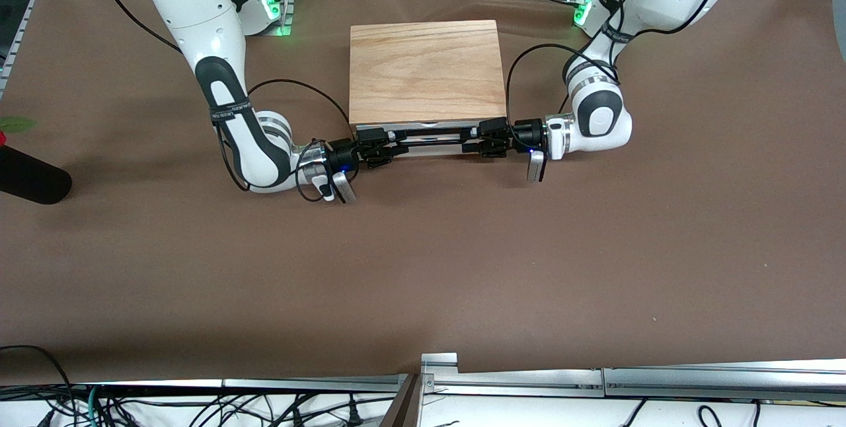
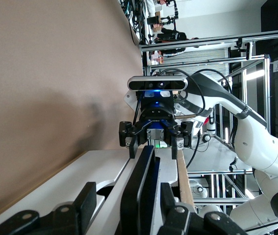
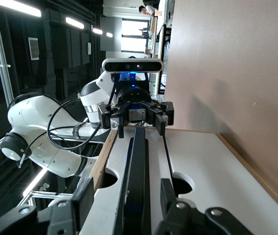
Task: Pull top drawer with both arms simultaneously
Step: 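Close the right gripper on the handle while the left gripper grasps it, then pull the black handle outward with both grippers, sliding the drawer open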
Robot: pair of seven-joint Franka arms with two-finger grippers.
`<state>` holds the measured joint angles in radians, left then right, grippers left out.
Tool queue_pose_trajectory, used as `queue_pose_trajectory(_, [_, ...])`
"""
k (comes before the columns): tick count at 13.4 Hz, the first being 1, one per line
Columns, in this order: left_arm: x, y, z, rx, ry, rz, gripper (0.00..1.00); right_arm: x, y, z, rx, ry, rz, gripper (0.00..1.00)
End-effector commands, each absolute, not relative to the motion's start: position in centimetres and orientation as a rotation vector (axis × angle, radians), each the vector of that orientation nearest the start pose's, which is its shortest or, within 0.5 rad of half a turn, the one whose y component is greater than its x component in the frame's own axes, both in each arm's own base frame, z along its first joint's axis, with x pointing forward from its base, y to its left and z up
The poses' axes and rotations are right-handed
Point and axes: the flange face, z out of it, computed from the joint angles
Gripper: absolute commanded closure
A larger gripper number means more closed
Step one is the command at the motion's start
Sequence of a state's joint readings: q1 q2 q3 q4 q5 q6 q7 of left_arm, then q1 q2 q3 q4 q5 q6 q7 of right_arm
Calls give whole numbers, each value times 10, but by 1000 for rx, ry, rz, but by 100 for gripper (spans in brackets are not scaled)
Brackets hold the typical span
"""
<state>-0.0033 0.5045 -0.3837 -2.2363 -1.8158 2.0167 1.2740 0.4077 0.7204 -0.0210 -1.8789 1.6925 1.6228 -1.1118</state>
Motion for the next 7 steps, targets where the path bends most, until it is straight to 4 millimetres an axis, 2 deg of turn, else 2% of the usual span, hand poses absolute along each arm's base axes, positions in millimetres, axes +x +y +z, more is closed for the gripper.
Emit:
queue_pose_trajectory(1, [457,-264,164,1659,-14,100,48,508,321,157,-1534,-268,115,46])
queue_pose_trajectory(2, [453,-268,163,1632,-17,82,54,507,321,152,-1531,-271,116,48])
queue_pose_trajectory(3, [450,-271,162,1597,-14,68,57,507,320,152,-1530,-276,108,57])
queue_pose_trajectory(4, [448,-272,161,1587,-11,61,57,507,319,150,-1529,-276,106,62])
queue_pose_trajectory(5, [446,-271,160,1587,-8,58,58,507,320,150,-1530,-277,105,62])
queue_pose_trajectory(7, [443,-272,156,1579,-2,45,70,507,319,149,-1532,-274,104,62])
